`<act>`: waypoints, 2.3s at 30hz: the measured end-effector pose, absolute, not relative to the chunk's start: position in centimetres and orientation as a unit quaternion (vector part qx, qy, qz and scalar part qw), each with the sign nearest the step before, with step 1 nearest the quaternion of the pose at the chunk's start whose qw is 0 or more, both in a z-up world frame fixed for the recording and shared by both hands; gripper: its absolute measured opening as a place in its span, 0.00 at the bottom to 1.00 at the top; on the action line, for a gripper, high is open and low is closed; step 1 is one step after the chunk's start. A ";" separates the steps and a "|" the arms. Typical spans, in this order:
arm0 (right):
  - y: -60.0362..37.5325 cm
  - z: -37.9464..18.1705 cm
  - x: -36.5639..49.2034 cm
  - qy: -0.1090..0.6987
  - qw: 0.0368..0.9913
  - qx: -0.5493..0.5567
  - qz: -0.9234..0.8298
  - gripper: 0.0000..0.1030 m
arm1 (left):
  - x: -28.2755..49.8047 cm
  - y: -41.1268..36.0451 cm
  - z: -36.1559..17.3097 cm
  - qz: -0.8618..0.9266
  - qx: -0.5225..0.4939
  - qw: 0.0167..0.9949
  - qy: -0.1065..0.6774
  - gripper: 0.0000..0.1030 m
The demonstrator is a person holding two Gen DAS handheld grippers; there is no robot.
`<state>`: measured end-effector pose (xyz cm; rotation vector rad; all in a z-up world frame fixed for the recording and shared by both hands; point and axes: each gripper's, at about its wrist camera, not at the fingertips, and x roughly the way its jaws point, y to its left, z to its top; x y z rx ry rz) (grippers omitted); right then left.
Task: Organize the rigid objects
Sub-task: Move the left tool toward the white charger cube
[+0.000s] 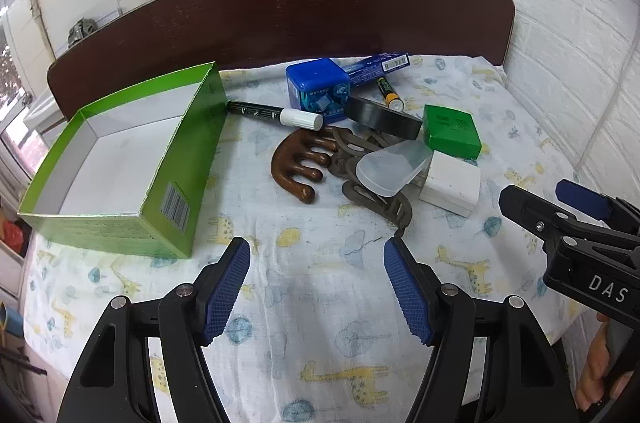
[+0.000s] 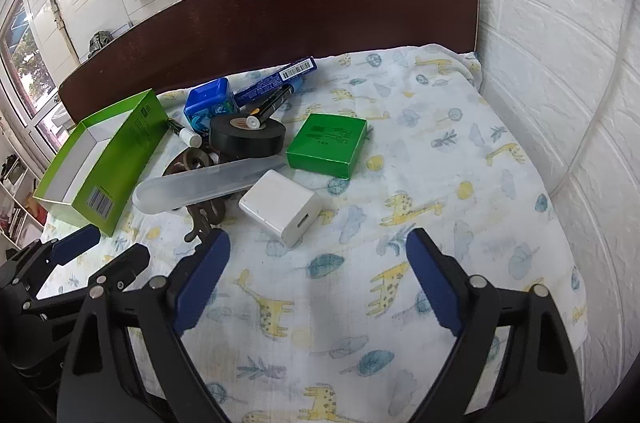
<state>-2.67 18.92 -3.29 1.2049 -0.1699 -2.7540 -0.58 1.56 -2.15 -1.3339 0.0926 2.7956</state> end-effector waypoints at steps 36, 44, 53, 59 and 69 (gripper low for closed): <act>20.3 -4.0 -8.9 -0.053 0.199 0.458 -0.865 0.32 | -4.0 6.6 -2.1 0.852 -0.503 0.131 -0.064 0.47; 21.1 -4.5 -10.2 -0.068 0.220 0.469 -0.853 0.31 | -7.4 6.8 -4.3 0.812 -0.560 0.107 -0.124 0.26; 21.5 -6.4 -12.1 -0.140 0.255 0.499 -0.816 0.26 | -9.2 6.5 -5.8 0.795 -0.581 0.081 -0.155 0.19; 21.2 -6.6 -9.5 -0.157 0.276 0.520 -0.793 0.26 | -8.3 5.5 -5.0 0.804 -0.572 0.083 -0.138 0.19; 21.9 -5.6 -8.1 -0.171 0.217 0.501 -0.820 0.26 | -8.9 6.1 -3.9 0.812 -0.563 0.100 -0.119 0.20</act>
